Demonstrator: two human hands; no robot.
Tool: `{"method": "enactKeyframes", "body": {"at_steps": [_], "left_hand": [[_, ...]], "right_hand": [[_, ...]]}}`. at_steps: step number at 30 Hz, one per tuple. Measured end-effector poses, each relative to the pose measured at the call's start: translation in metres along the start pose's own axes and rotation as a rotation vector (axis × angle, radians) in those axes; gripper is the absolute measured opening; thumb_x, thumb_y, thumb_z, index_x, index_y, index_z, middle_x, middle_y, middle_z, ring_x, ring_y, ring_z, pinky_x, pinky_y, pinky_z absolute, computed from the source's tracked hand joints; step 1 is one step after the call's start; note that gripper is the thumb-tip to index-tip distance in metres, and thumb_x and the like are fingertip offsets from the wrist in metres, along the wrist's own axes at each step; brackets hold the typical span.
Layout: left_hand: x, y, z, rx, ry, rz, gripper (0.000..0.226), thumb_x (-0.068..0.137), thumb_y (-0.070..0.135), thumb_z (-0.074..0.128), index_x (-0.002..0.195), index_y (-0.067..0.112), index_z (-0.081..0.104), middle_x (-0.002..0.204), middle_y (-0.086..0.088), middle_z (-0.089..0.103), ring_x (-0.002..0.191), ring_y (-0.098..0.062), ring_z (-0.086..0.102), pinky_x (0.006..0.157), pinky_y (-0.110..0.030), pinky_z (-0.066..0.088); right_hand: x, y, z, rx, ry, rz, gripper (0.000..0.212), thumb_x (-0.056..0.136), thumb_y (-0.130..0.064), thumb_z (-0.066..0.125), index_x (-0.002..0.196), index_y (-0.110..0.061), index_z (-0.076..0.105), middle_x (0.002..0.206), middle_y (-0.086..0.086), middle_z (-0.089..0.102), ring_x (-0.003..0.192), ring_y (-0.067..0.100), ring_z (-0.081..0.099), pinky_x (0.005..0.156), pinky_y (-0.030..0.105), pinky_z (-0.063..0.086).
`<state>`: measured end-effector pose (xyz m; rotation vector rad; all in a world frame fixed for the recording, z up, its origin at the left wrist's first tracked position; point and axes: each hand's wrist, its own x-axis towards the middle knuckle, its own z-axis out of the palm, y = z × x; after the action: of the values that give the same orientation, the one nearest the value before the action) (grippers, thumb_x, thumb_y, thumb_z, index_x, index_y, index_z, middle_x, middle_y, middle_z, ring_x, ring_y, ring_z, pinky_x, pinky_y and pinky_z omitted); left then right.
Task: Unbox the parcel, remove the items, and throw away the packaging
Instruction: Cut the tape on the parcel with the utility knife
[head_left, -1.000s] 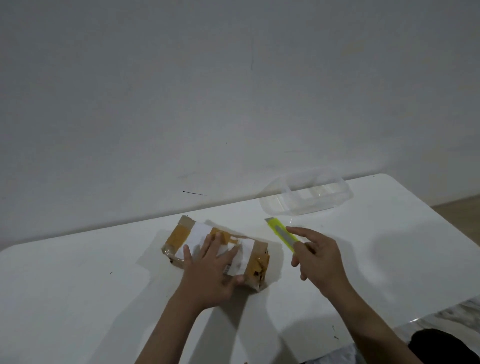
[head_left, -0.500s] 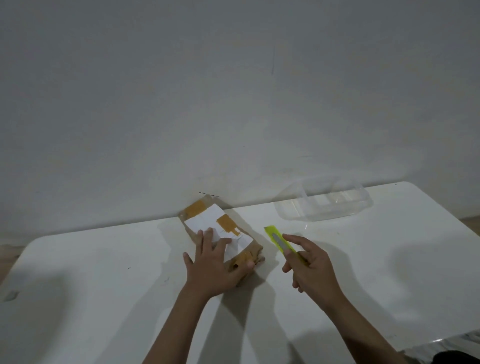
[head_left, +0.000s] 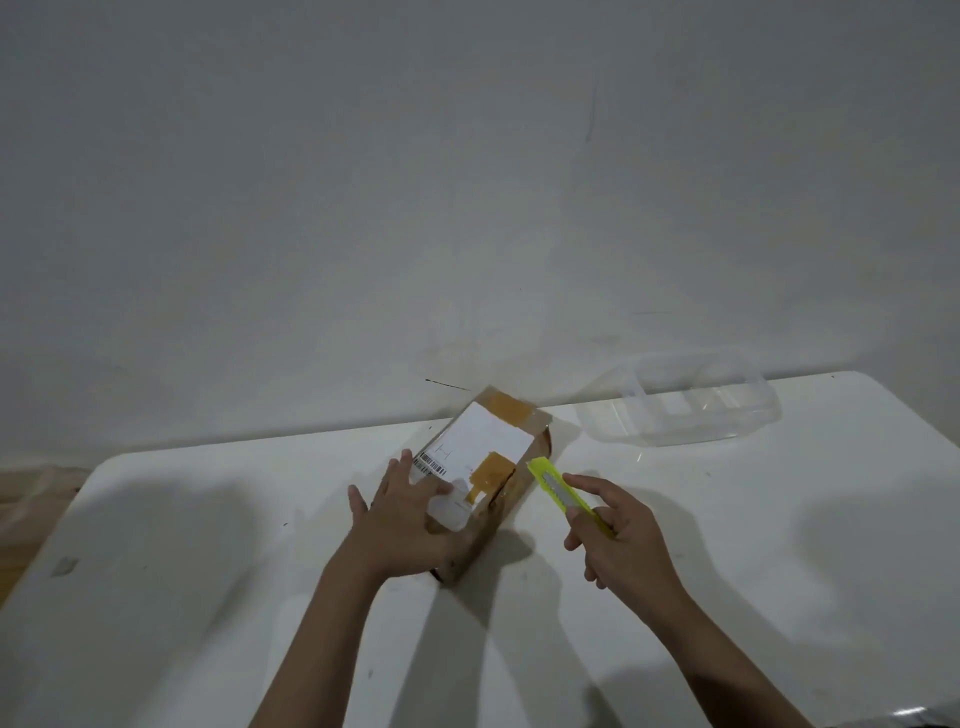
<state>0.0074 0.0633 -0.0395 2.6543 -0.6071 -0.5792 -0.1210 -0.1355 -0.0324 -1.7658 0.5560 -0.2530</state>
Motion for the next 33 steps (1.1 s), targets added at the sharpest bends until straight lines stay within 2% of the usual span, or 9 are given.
{"method": "enactKeyframes", "body": {"at_steps": [2, 5, 10, 13, 18, 24, 28, 31, 33], "left_hand": [[0.003, 0.004, 0.012, 0.014, 0.118, -0.011, 0.089, 0.057, 0.086, 0.042, 0.133, 0.039, 0.038, 0.159, -0.002, -0.005, 0.146, -0.019, -0.009, 0.110, -0.059, -0.007], [0.009, -0.004, 0.026, 0.087, 0.227, 0.030, 0.079, 0.067, 0.075, 0.056, 0.135, 0.039, 0.034, 0.159, -0.002, -0.008, 0.146, -0.021, -0.010, 0.110, -0.062, -0.001], [0.011, -0.027, 0.024, 0.120, 0.171, 0.102, 0.070, 0.076, 0.064, 0.051, 0.139, 0.048, 0.027, 0.156, 0.005, -0.021, 0.143, -0.019, -0.022, 0.105, -0.068, -0.010], [0.014, -0.040, 0.016, 0.161, 0.168, 0.046, 0.063, 0.087, 0.046, 0.057, 0.137, 0.058, 0.022, 0.156, 0.003, -0.023, 0.142, -0.021, -0.026, 0.104, -0.068, -0.011], [0.017, -0.051, 0.010, 0.079, 0.244, 0.018, 0.077, 0.085, 0.008, 0.059, 0.133, 0.061, 0.030, 0.156, 0.004, -0.021, 0.143, -0.023, -0.022, 0.107, -0.068, -0.005], [0.026, -0.059, 0.017, -0.114, 0.296, 0.131, 0.068, 0.066, 0.064, 0.066, 0.129, 0.054, 0.044, 0.158, -0.001, -0.012, 0.145, -0.024, -0.015, 0.116, -0.054, 0.009], [0.031, -0.062, 0.029, -0.160, 0.403, 0.162, 0.057, 0.072, 0.049, 0.074, 0.125, 0.049, 0.052, 0.158, -0.001, -0.006, 0.145, -0.025, -0.012, 0.117, -0.045, 0.007], [0.032, -0.057, 0.033, -0.166, 0.430, 0.133, 0.056, 0.072, 0.042, 0.076, 0.124, 0.046, 0.054, 0.157, 0.001, -0.006, 0.145, -0.029, -0.009, 0.116, -0.046, 0.010], [0.033, -0.056, 0.036, -0.162, 0.434, 0.120, 0.057, 0.072, 0.043, 0.077, 0.124, 0.045, 0.054, 0.156, 0.004, -0.007, 0.145, -0.029, -0.008, 0.115, -0.050, 0.013]], "right_hand": [[0.001, -0.001, 0.002, 0.000, -0.004, -0.002, 0.028, 0.092, -0.013, 0.056, 0.112, -0.032, 0.063, 0.064, 0.011, 0.066, 0.039, 0.006, 0.050, 0.040, 0.021, 0.041], [0.003, -0.001, 0.005, -0.002, -0.004, -0.007, 0.029, 0.092, -0.012, 0.056, 0.112, -0.032, 0.063, 0.064, 0.010, 0.067, 0.040, 0.007, 0.050, 0.040, 0.021, 0.042], [0.004, 0.003, 0.004, -0.006, -0.008, -0.007, 0.031, 0.092, -0.012, 0.056, 0.116, -0.030, 0.062, 0.064, 0.008, 0.067, 0.040, 0.006, 0.051, 0.041, 0.019, 0.042], [0.005, 0.005, 0.003, 0.007, -0.016, -0.007, 0.032, 0.092, -0.010, 0.056, 0.118, -0.027, 0.062, 0.065, 0.010, 0.066, 0.040, 0.004, 0.051, 0.041, 0.018, 0.041], [0.012, 0.008, -0.001, 0.023, 0.041, -0.045, 0.032, 0.091, -0.007, 0.057, 0.112, -0.031, 0.063, 0.057, 0.003, 0.066, 0.043, 0.009, 0.051, 0.042, 0.020, 0.042], [0.038, 0.020, -0.003, 0.023, 0.122, -0.054, 0.031, 0.090, -0.013, 0.059, 0.109, -0.037, 0.061, 0.070, 0.004, 0.067, 0.049, 0.015, 0.051, 0.044, 0.027, 0.046], [0.061, 0.029, 0.000, -0.083, 0.199, -0.083, 0.038, 0.081, -0.021, 0.071, 0.111, -0.041, 0.060, 0.080, -0.007, 0.055, 0.072, 0.022, 0.060, 0.064, 0.034, 0.055], [0.083, 0.038, -0.003, -0.162, 0.297, -0.114, 0.038, 0.079, -0.012, 0.070, 0.113, -0.026, 0.062, 0.070, -0.006, 0.053, 0.066, 0.016, 0.055, 0.059, 0.020, 0.043], [0.099, 0.046, -0.004, -0.214, 0.356, -0.095, 0.034, 0.079, -0.009, 0.069, 0.112, -0.016, 0.062, 0.064, -0.006, 0.051, 0.060, 0.014, 0.053, 0.056, 0.022, 0.041]]}}
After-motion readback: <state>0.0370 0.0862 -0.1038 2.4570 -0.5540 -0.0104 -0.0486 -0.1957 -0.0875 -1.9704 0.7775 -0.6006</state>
